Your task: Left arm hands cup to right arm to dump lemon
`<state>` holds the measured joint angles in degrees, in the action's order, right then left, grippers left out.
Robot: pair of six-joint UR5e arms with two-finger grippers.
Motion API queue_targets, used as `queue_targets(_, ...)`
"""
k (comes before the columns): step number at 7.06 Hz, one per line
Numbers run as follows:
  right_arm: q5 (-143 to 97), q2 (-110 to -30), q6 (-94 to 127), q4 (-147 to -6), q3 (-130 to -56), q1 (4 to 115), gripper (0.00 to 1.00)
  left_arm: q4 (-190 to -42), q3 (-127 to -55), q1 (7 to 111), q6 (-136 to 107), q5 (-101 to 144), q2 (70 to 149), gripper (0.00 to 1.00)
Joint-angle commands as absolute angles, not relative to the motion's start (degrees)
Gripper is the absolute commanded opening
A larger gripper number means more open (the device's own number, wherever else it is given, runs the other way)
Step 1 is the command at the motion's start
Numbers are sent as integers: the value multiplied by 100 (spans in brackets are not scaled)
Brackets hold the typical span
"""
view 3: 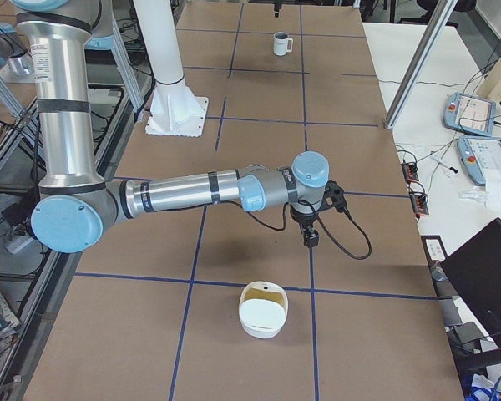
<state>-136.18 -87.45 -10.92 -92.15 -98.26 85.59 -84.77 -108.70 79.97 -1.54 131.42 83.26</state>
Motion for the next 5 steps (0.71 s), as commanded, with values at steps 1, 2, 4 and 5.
queue_targets(1,-13614,-8728,-1696,-10630,-10159,9191,100,-8206,-10925,9066,990,13201,7800,100)
queue_targets(2,-13632,-8823,-1696,-10652,-10151,9298,100,-8383,-10881,9096,924,13558,7700,100)
queue_targets(4,-13649,-9122,-1652,-10573,-10212,9290,100,-8394,-10811,9097,738,13614,7682,100)
queue_targets(5,-13658,-9245,-1600,-10582,-10239,9281,100,-8411,-10750,9097,764,13614,7708,100)
